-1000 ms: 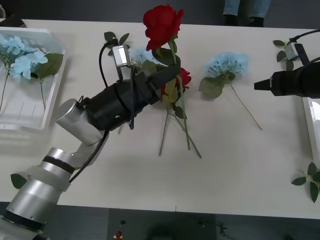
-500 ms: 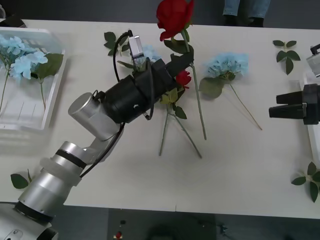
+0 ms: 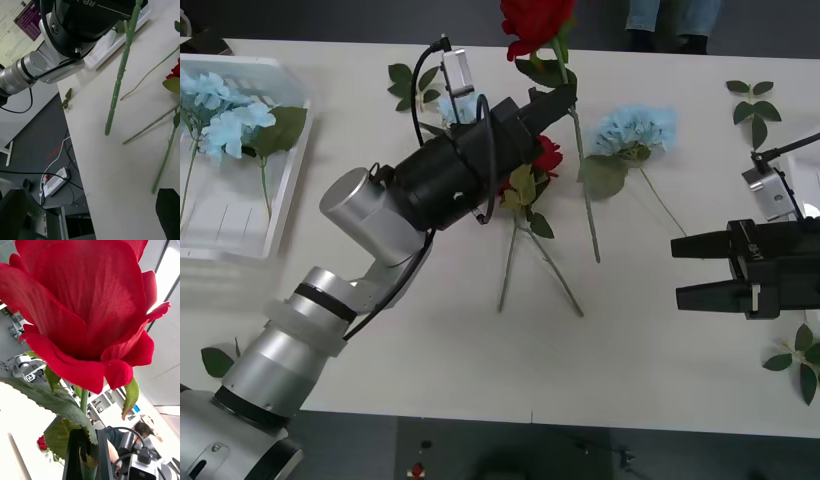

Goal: Put the red flowers into the right box and the blue flowers into the left box

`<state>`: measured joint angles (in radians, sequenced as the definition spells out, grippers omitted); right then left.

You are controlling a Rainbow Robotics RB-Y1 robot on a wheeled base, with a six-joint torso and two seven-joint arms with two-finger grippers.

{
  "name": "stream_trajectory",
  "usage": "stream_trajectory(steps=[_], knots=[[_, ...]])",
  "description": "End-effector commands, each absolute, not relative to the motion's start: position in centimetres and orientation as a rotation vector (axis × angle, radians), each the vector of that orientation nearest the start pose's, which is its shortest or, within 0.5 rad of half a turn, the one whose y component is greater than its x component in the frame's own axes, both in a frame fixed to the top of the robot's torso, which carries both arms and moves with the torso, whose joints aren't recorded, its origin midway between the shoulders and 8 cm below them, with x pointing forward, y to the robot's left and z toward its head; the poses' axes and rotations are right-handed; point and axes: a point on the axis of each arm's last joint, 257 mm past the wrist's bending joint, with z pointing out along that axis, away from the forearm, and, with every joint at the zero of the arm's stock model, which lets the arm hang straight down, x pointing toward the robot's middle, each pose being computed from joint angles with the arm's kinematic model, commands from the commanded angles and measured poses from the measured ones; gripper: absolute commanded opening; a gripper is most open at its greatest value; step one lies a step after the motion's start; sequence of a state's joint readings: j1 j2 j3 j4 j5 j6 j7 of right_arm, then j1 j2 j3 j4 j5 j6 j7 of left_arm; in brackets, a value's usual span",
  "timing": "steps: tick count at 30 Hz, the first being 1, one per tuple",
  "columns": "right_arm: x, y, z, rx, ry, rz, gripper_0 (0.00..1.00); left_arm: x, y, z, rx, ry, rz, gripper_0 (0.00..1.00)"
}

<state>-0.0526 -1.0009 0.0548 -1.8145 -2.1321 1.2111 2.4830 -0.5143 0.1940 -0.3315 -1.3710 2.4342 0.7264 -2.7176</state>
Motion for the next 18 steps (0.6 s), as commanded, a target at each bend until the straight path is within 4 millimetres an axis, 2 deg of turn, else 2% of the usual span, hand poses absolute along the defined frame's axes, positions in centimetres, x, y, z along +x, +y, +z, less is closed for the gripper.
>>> stream_trajectory(steps=[1, 7, 18], knots=[[34.2, -15.3, -12.5, -1.065, 1.744, 1.128, 1.00, 46.0, -9.6, 1.8, 0.351, 1.160, -1.712, 0.00], [34.8, -13.2, -12.4, -1.045, 1.695, 1.148, 1.00, 45.5, -10.4, 1.8, 0.354, 1.157, -1.731, 0.00], [37.7, -9.2, -12.1, -0.964, 1.639, 1.125, 1.00, 45.1, -11.0, 1.2, 0.359, 1.173, -1.738, 0.00]])
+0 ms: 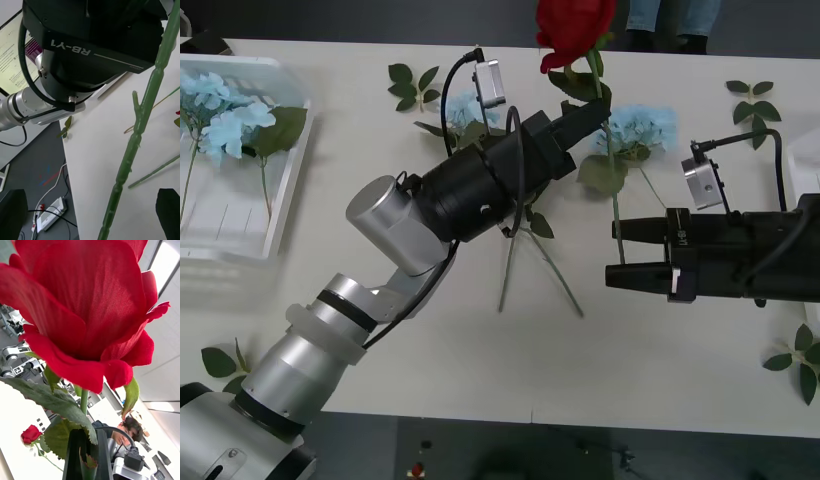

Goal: Put the red flowers into the right box and the blue flowers into the left box

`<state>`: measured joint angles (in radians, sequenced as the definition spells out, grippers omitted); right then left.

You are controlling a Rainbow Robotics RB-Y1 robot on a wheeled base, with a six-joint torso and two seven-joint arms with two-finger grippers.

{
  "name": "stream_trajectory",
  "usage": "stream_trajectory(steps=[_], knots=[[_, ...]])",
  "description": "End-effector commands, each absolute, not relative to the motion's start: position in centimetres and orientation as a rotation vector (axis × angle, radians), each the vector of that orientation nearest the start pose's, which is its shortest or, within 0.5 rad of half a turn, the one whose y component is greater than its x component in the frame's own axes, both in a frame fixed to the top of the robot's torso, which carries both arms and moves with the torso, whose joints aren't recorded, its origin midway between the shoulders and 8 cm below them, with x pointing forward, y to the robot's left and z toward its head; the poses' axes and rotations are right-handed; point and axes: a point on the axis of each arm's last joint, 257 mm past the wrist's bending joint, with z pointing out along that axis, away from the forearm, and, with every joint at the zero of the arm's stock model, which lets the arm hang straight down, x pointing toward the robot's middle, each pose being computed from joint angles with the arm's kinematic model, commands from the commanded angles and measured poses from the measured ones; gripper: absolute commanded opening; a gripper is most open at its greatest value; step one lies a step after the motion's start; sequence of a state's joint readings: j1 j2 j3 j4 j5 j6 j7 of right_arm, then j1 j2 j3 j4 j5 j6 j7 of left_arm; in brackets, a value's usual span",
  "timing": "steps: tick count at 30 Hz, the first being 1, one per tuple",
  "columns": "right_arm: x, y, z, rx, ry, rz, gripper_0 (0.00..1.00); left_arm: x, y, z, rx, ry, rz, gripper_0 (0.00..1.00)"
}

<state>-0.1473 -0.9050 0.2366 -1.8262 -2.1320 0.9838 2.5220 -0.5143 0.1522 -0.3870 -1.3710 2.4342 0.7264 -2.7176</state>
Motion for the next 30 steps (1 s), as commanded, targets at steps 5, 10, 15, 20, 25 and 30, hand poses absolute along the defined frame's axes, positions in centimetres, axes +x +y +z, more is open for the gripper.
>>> stream_trajectory(steps=[5, 10, 15, 20, 25, 30], knots=[[38.8, -7.9, -12.1, -0.934, 1.628, 1.120, 1.00, 45.2, -10.9, 1.0, 0.357, 1.178, -1.733, 0.00], [39.6, -7.1, -12.1, -0.926, 1.623, 1.128, 1.00, 45.2, -10.9, 0.9, 0.364, 1.180, -1.725, 0.00], [40.2, -6.6, -12.0, -0.912, 1.618, 1.125, 1.00, 45.3, -10.8, 0.7, 0.364, 1.185, -1.721, 0.00], [40.4, -6.5, -11.8, -0.908, 1.614, 1.122, 0.29, 45.3, -10.7, 0.5, 0.362, 1.190, -1.718, 0.00], [40.5, -6.4, -11.7, -0.908, 1.612, 1.121, 0.00, 45.3, -10.6, 0.5, 0.364, 1.190, -1.716, 0.00], [40.5, -6.4, -11.7, -0.907, 1.613, 1.122, 0.00, 45.4, -10.5, 0.2, 0.361, 1.196, -1.713, 0.00]])
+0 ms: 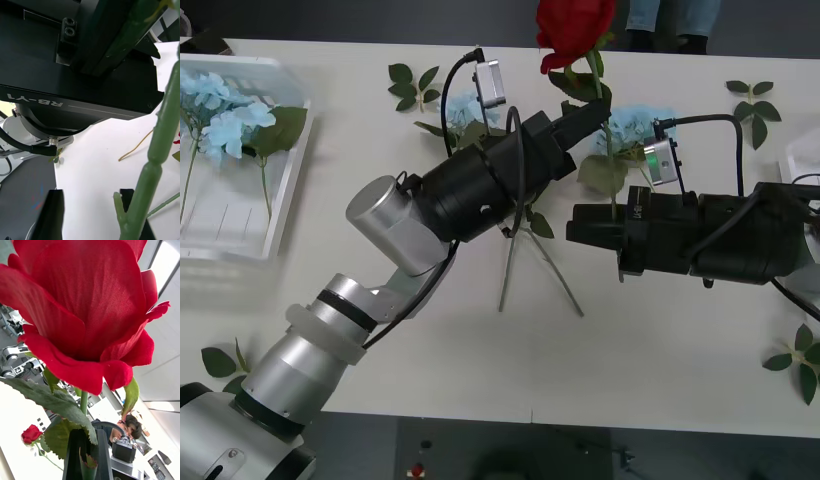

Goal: Put the red flowers into the right box and the blue flowers into the left box

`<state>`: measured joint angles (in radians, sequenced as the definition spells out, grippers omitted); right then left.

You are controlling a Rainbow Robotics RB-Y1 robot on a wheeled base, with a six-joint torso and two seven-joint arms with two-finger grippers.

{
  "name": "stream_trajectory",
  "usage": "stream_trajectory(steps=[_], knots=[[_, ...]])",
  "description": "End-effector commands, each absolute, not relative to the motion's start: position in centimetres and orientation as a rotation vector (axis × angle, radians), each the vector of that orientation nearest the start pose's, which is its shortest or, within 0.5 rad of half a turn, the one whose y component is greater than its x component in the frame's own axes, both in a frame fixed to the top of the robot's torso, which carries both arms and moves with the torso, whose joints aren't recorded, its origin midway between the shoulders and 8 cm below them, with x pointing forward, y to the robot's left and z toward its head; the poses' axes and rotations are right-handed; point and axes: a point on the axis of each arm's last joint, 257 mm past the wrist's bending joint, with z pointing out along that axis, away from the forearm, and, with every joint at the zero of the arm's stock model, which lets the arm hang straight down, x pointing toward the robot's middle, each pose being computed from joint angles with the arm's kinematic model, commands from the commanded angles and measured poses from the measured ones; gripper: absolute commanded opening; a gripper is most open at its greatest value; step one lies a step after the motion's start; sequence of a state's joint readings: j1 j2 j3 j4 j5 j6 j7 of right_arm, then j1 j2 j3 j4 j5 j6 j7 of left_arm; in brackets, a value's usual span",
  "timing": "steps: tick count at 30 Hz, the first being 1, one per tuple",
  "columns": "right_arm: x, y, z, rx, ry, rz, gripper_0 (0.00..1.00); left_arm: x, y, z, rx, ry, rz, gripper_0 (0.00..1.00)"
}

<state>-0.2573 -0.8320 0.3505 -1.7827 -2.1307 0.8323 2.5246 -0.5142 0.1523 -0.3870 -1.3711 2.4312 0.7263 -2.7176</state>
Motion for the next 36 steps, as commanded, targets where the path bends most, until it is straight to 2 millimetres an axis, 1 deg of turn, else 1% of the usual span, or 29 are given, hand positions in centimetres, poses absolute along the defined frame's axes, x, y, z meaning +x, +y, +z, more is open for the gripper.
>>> stream_trajectory(steps=[1, 4, 5, 6, 7, 9, 10, 12, 15, 16, 17, 20, 22, 23, 25, 26, 27, 28, 30, 32, 33, 34, 36], knots=[[40.5, -6.4, -11.7, -0.907, 1.613, 1.122, 0.00, 45.4, -10.4, 0.2, 0.361, 1.196, -1.712, 0.00], [40.4, -6.4, -11.6, -0.906, 1.610, 1.124, 0.00, 45.5, -10.2, 0.0, 0.361, 1.200, -1.707, 0.01], [40.4, -6.4, -11.6, -0.907, 1.611, 1.122, 0.00, 45.5, -10.2, -0.1, 0.360, 1.202, -1.706, 0.12], [40.4, -6.4, -11.6, -0.905, 1.611, 1.125, 0.00, 45.7, -10.0, -0.2, 0.358, 1.207, -1.701, 0.42], [40.4, -6.4, -11.7, -0.905, 1.612, 1.124, 0.00, 45.8, -9.7, -0.4, 0.356, 1.211, -1.698, 0.59], [40.4, -6.4, -11.6, -0.906, 1.610, 1.124, 0.00, 46.0, -9.3, -0.3, 0.351, 1.212, -1.699, 0.75], [40.5, -6.4, -11.6, -0.906, 1.612, 1.123, 0.00, 46.1, -8.9, -0.5, 0.354, 1.217, -1.693, 0.81], [40.5, -6.4, -11.6, -0.906, 1.612, 1.123, 0.00, 46.3, -8.3, -0.7, 0.357, 1.224, -1.686, 0.83], [40.4, -6.4, -11.5, -0.901, 1.613, 1.129, 0.00, 46.8, -6.6, -1.6, 0.377, 1.249, -1.655, 0.83], [40.5, -6.7, -11.5, -0.898, 1.619, 1.126, 0.00, 46.9, -5.5, -2.0, 0.392, 1.259, -1.643, 0.84], [40.6, -6.9, -11.5, -0.895, 1.622, 1.122, 0.00, 47.0, -4.8, -2.3, 0.398, 1.267, -1.631, 0.83], [41.3, -8.1, -11.2, -0.869, 1.644, 1.103, 0.00, 47.4, -1.0, -3.6, 0.448, 1.311, -1.570, 0.83], [42.1, -9.8, -11.2, -0.836, 1.683, 1.070, 0.00, 47.6, 2.5, -4.9, 0.501, 1.359, -1.501, 0.84], [42.4, -10.5, -11.3, -0.824, 1.702, 1.060, 0.00, 47.7, 3.5, -5.1, 0.517, 1.372, -1.479, 0.84], [43.1, -12.6, -11.6, -0.788, 1.768, 1.027, 0.00, 47.8, 6.4, -5.9, 0.571, 1.412, -1.403, 0.83], [43.5, -14.0, -11.8, -0.768, 1.809, 1.004, 0.00, 48.0, 8.1, -6.4, 0.607, 1.438, -1.343, 0.83], [43.6, -14.4, -11.8, -0.761, 1.820, 0.998, 0.00, 48.1, 8.5, -6.5, 0.616, 1.446, -1.325, 0.84], [44.3, -16.9, -12.1, -0.724, 1.886, 0.955, 0.00, 48.9, 10.9, -7.4, 0.684, 1.491, -1.198, 0.83], [44.9, -19.5, -12.4, -0.681, 1.948, 0.914, 0.00, 49.7, 12.9, -8.1, 0.745, 1.529, -1.074, 0.83], [45.7, -22.9, -12.5, -0.609, 2.023, 0.870, 0.00, 50.9, 15.2, -9.3, 0.824, 1.577, -0.914, 0.83], [46.0, -24.5, -12.6, -0.577, 2.055, 0.850, 0.00, 51.4, 15.8, -9.8, 0.855, 1.597, -0.855, 0.83], [46.3, -27.0, -12.7, -0.531, 2.104, 0.814, 0.00, 52.2, 16.9, -10.6, 0.854, 1.656, -0.798, 0.83], [46.8, -31.8, -13.1, -0.431, 2.192, 0.745, 0.00, 53.7, 17.4, -11.9, 0.849, 1.746, -0.719, 0.83]])
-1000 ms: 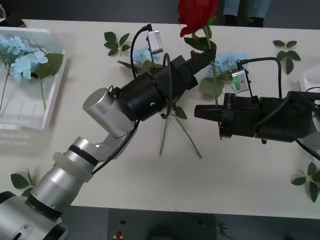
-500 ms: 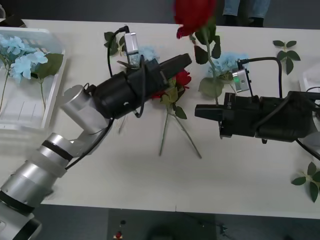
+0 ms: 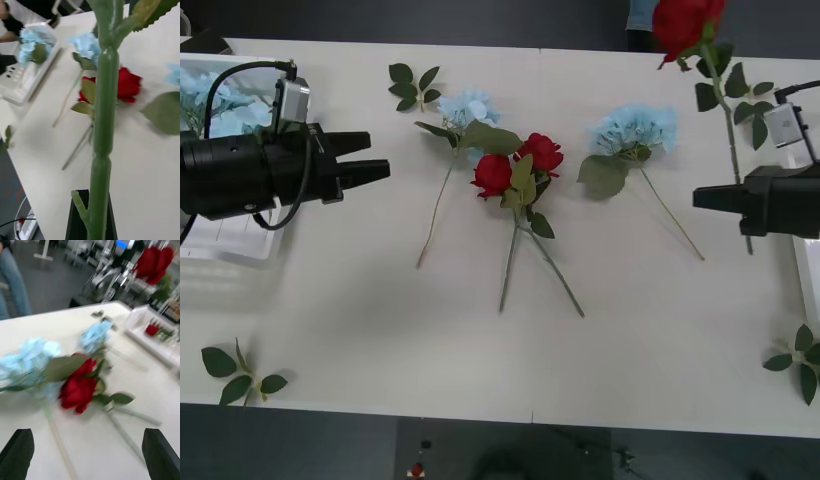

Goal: Put the red flowers into the right box and the blue flowers into the left box

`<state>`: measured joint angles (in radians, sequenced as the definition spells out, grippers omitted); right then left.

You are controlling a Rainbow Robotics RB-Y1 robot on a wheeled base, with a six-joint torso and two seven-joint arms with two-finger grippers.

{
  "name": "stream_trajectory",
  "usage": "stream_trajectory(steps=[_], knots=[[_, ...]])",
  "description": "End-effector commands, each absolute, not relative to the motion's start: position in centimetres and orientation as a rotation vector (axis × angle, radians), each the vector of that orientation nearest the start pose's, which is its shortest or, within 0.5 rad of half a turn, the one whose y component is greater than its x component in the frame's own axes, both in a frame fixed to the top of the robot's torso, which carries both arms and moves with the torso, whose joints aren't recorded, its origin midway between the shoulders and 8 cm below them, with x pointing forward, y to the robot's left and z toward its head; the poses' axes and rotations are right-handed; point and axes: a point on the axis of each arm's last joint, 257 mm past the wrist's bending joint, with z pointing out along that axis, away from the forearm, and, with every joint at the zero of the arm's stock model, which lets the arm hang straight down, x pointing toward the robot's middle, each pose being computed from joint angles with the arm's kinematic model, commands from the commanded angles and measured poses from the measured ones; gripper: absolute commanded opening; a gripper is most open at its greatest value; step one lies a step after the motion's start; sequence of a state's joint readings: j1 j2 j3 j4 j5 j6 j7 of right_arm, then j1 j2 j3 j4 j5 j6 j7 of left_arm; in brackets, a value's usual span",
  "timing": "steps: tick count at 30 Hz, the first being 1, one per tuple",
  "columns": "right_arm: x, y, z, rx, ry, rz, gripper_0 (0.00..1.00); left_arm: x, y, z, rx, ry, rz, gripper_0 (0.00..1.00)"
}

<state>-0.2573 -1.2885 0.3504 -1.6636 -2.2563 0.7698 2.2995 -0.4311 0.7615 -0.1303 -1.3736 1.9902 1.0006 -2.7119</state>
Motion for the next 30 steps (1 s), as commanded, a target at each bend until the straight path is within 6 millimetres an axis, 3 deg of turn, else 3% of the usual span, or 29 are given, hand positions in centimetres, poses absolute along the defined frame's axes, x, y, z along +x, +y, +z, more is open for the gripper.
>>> stream_trajectory(steps=[1, 3, 5, 6, 7, 9, 14, 21, 28, 29, 30], knots=[[46.9, -33.2, -13.4, -0.399, 2.215, 0.726, 0.00, 54.1, 17.3, -12.3, 0.838, 1.769, -0.708, 0.83], [47.1, -38.3, -14.2, -0.271, 2.293, 0.646, 0.00, 56.0, 17.0, -13.5, 0.812, 1.839, -0.619, 0.83], [47.2, -41.2, -14.6, -0.211, 2.329, 0.586, 0.00, 57.1, 16.7, -14.2, 0.795, 1.875, -0.565, 0.83], [47.0, -44.1, -15.1, -0.147, 2.367, 0.525, 0.00, 58.1, 16.2, -14.8, 0.772, 1.913, -0.520, 0.83], [46.9, -45.2, -15.3, -0.120, 2.379, 0.504, 0.00, 58.4, 16.0, -15.1, 0.760, 1.928, -0.505, 0.84], [46.5, -49.5, -16.1, -0.012, 2.422, 0.404, 0.00, 59.6, 14.7, -16.0, 0.702, 1.980, -0.463, 0.83], [45.2, -57.2, -17.2, 0.165, 2.469, 0.198, 0.00, 61.3, 12.2, -18.0, 0.610, 2.063, -0.367, 0.83], [43.4, -62.2, -18.3, 0.266, 2.514, 0.022, 0.00, 62.6, 9.8, -22.0, 0.539, 2.111, -0.280, 0.84], [42.8, -63.9, -18.7, 0.276, 2.523, -0.049, 0.00, 63.3, 9.5, -25.1, 0.533, 2.140, -0.169, 0.83], [42.8, -63.9, -18.7, 0.284, 2.519, -0.044, 0.09, 63.4, 9.4, -25.3, 0.532, 2.145, -0.157, 0.83], [42.8, -63.9, -18.8, 0.286, 2.516, -0.043, 0.32, 63.5, 9.5, -25.6, 0.532, 2.150, -0.149, 0.78]])
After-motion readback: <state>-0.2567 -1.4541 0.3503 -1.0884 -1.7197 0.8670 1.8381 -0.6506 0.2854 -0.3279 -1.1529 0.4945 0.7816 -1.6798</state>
